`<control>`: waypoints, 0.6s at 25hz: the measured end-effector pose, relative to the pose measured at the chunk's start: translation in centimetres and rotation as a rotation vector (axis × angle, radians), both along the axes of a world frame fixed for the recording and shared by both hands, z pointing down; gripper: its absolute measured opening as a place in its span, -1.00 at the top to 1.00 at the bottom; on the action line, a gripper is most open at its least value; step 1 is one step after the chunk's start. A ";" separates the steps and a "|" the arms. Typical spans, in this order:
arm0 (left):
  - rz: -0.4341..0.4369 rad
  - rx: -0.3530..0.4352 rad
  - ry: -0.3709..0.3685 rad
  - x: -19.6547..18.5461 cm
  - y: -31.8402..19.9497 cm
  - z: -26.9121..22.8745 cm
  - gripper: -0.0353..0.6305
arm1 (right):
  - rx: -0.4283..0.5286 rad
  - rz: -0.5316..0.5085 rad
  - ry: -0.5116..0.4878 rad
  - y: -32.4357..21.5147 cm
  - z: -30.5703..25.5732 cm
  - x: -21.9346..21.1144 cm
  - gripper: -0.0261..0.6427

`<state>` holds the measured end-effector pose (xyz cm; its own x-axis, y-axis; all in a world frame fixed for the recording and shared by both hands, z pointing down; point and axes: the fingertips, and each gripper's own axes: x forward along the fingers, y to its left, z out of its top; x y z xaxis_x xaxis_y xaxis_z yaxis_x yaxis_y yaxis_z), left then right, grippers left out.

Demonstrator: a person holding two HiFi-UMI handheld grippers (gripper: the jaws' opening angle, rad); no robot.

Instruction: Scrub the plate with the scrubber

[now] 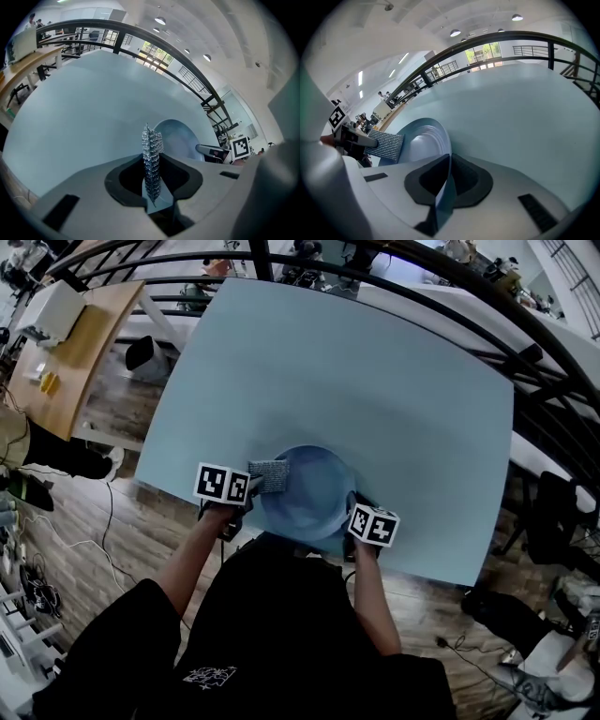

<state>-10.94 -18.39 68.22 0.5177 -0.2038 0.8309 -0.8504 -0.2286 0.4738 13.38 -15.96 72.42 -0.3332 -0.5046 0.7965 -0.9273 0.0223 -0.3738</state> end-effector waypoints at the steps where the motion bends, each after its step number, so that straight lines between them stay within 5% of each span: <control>1: 0.010 -0.007 -0.001 -0.2 0.4 0.0 0.61 | 0.001 -0.001 0.002 0.0 0.0 -0.1 0.87; 15: 0.118 -0.090 0.030 1.0 5.2 0.4 0.61 | 0.004 -0.006 0.009 0.0 -0.1 -0.4 0.87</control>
